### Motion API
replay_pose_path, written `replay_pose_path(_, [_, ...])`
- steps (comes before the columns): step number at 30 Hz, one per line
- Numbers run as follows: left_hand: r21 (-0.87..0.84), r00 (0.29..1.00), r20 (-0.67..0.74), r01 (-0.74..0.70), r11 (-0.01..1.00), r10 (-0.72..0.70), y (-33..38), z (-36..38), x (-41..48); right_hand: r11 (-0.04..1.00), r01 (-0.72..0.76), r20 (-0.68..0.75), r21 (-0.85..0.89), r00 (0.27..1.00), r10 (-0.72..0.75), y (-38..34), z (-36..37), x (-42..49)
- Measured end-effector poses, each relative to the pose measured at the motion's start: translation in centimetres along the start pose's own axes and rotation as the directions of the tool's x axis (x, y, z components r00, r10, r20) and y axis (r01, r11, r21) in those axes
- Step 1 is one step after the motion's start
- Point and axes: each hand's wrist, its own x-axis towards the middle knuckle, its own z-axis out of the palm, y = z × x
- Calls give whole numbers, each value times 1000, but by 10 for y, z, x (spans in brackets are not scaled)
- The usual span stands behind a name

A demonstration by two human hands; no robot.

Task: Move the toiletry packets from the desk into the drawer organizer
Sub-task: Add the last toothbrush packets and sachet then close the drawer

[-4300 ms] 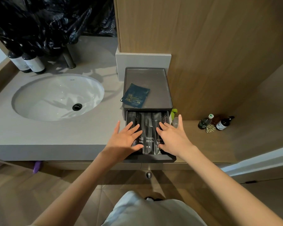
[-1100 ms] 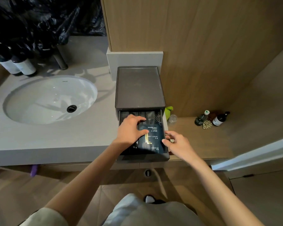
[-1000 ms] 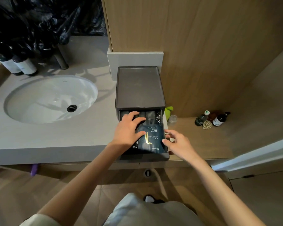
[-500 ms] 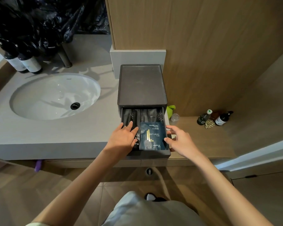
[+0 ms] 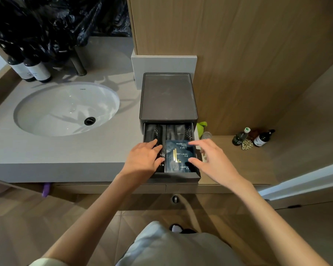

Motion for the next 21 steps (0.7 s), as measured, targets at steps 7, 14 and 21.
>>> replay_pose_path(7, [-141,961,-132,-260,955,242,-25,2,-38,954,201,246,-224,958,-144,-6,-4,-13])
replay_pose_path(14, [-74,955,-160,-266,961,252,-31,14,-44,879,247,227,-407,960,-165,4,10,-19])
replay_pose_path(21, [195,911,-229,-302,933,343,-33,12,-29,859,261,176,-441,963,-203,4,4,-9])
